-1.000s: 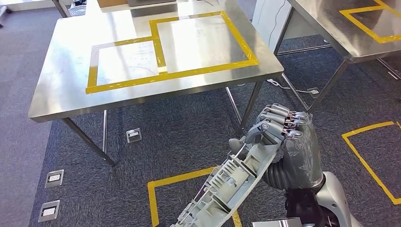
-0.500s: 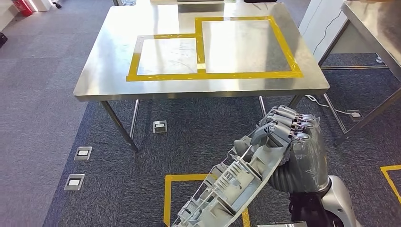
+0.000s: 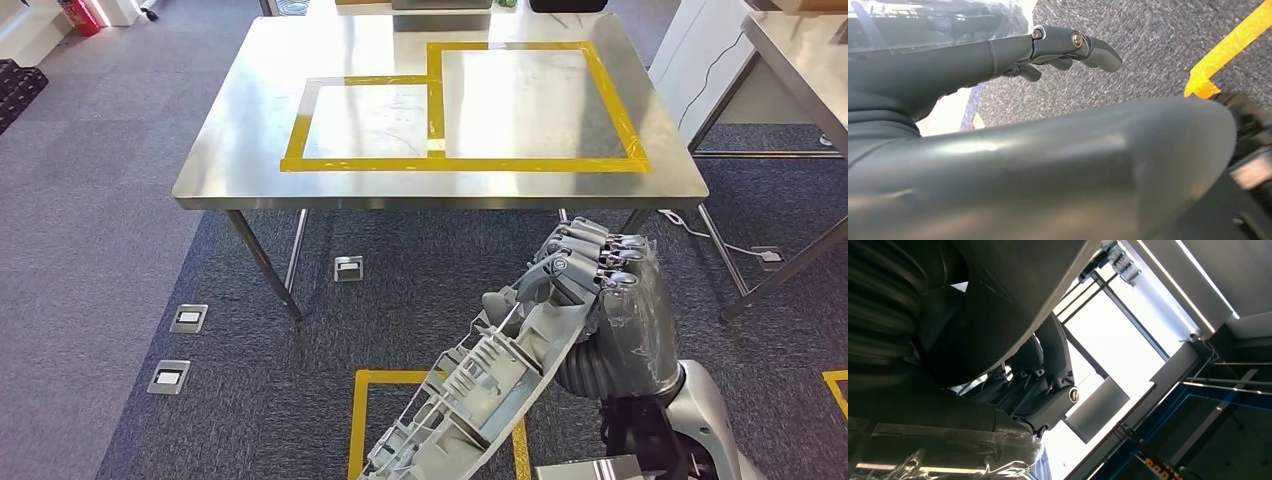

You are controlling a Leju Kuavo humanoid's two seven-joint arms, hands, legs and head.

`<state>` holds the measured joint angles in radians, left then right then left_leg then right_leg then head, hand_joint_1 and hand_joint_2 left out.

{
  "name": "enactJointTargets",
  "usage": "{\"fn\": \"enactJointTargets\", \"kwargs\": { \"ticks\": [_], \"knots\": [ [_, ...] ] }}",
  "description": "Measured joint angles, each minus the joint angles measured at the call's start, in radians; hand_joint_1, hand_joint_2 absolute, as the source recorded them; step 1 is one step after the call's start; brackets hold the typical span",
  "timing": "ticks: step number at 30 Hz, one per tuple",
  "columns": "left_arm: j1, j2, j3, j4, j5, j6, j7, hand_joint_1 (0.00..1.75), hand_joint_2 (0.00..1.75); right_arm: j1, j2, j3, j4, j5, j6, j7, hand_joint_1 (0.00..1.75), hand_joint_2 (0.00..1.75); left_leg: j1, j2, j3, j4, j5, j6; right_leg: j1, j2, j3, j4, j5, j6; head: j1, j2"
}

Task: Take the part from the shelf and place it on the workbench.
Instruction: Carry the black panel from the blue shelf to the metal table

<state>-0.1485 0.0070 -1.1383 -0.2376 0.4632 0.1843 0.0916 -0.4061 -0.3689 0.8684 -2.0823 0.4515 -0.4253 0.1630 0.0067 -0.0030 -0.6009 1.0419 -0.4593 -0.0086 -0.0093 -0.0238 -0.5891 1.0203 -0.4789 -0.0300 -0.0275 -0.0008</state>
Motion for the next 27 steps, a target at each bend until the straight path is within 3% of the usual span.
{"fn": "enactJointTargets", "kwargs": {
  "ticks": [5, 8, 13, 18, 20, 21, 23, 24, 25, 26, 27],
  "knots": [
    [0.002, -0.001, 0.000, 0.000, -0.007, 0.000, 0.006, 0.00, 1.75, -0.002, 0.000, 0.000, 0.002, -0.006, 0.000, 0.000, 1.75, 1.75, -0.004, -0.002, 0.005, -0.021, -0.001, 0.007, 0.002, -0.003, -0.003, 0.000, 0.000, 0.001, 0.008, 0.000],
    [0.002, -0.001, 0.000, 0.000, -0.008, 0.000, 0.007, 0.00, 1.75, -0.003, 0.000, 0.000, 0.002, -0.008, 0.000, 0.000, 1.75, 1.75, -0.004, -0.003, 0.005, -0.021, -0.001, 0.012, 0.002, -0.003, 0.001, -0.009, 0.004, 0.008, 0.014, 0.000],
    [0.002, -0.001, 0.000, 0.000, -0.009, 0.000, 0.008, 0.00, 1.75, -0.003, 0.000, 0.000, 0.002, -0.008, 0.000, 0.000, 1.75, 1.75, -0.010, -0.002, 0.003, -0.016, -0.005, 0.025, -0.003, -0.003, 0.005, -0.019, 0.009, 0.030, 0.018, 0.000],
    [0.002, 0.000, 0.000, 0.000, -0.010, 0.000, 0.009, 0.00, 1.75, -0.007, 0.000, 0.000, 0.002, -0.008, 0.001, 0.001, 1.75, 1.75, -0.013, -0.003, 0.006, -0.021, -0.004, 0.040, -0.008, -0.004, 0.007, -0.017, 0.007, 0.042, 0.018, 0.000],
    [0.001, -0.001, 0.000, 0.000, -0.011, -0.001, 0.009, 0.00, 1.75, -0.015, 0.000, -0.001, 0.002, -0.007, 0.003, 0.007, 1.75, 1.75, -0.007, -0.003, 0.014, -0.031, -0.001, 0.048, -0.005, 0.003, -0.009, 0.031, -0.018, 0.048, 0.021, 0.000],
    [0.000, -0.001, 0.000, 0.000, -0.011, -0.002, 0.010, 0.00, 1.75, -0.020, 0.000, -0.001, 0.002, -0.007, 0.005, 0.011, 1.75, 1.75, -0.004, -0.003, 0.018, -0.035, 0.001, 0.051, -0.004, 0.009, -0.030, 0.082, -0.044, 0.048, 0.024, 0.000],
    [-0.002, -0.002, 0.000, 0.000, -0.012, -0.006, 0.010, 0.00, 1.75, -0.028, 0.000, -0.001, 0.003, -0.005, 0.011, 0.023, 1.75, 1.75, -0.003, -0.004, 0.021, -0.036, -0.001, 0.053, -0.004, 0.017, -0.091, 0.206, -0.102, 0.047, 0.031, 0.000],
    [-0.002, -0.003, 0.000, 0.000, -0.013, -0.008, 0.011, 0.00, 1.75, -0.033, 0.000, -0.001, 0.003, -0.004, 0.016, 0.033, 1.75, 1.75, -0.003, -0.005, 0.022, -0.035, -0.003, 0.052, -0.005, 0.017, -0.118, 0.252, -0.117, 0.047, 0.032, 0.000],
    [-0.002, -0.003, -0.001, 0.000, -0.013, -0.009, 0.012, 0.00, 1.75, -0.040, 0.000, -0.001, 0.004, -0.004, 0.021, 0.042, 1.75, 1.75, -0.002, -0.007, 0.023, -0.034, -0.005, 0.049, -0.006, 0.017, -0.132, 0.269, -0.112, 0.046, 0.033, 0.000],
    [-0.002, -0.003, -0.001, 0.000, -0.013, -0.011, 0.013, 0.00, 1.75, -0.050, 0.000, -0.001, 0.005, -0.005, 0.025, 0.052, 1.75, 1.75, -0.002, -0.009, 0.025, -0.033, -0.007, 0.046, -0.006, 0.017, -0.128, 0.247, -0.086, 0.044, 0.034, 0.000],
    [-0.003, -0.004, -0.001, 0.000, -0.014, -0.012, 0.014, 0.00, 1.75, -0.062, -0.001, -0.002, 0.005, -0.007, 0.030, 0.060, 1.75, 1.75, -0.001, -0.011, 0.028, -0.031, -0.011, 0.043, -0.006, 0.017, -0.107, 0.191, -0.044, 0.042, 0.035, 0.000]
  ]
}}
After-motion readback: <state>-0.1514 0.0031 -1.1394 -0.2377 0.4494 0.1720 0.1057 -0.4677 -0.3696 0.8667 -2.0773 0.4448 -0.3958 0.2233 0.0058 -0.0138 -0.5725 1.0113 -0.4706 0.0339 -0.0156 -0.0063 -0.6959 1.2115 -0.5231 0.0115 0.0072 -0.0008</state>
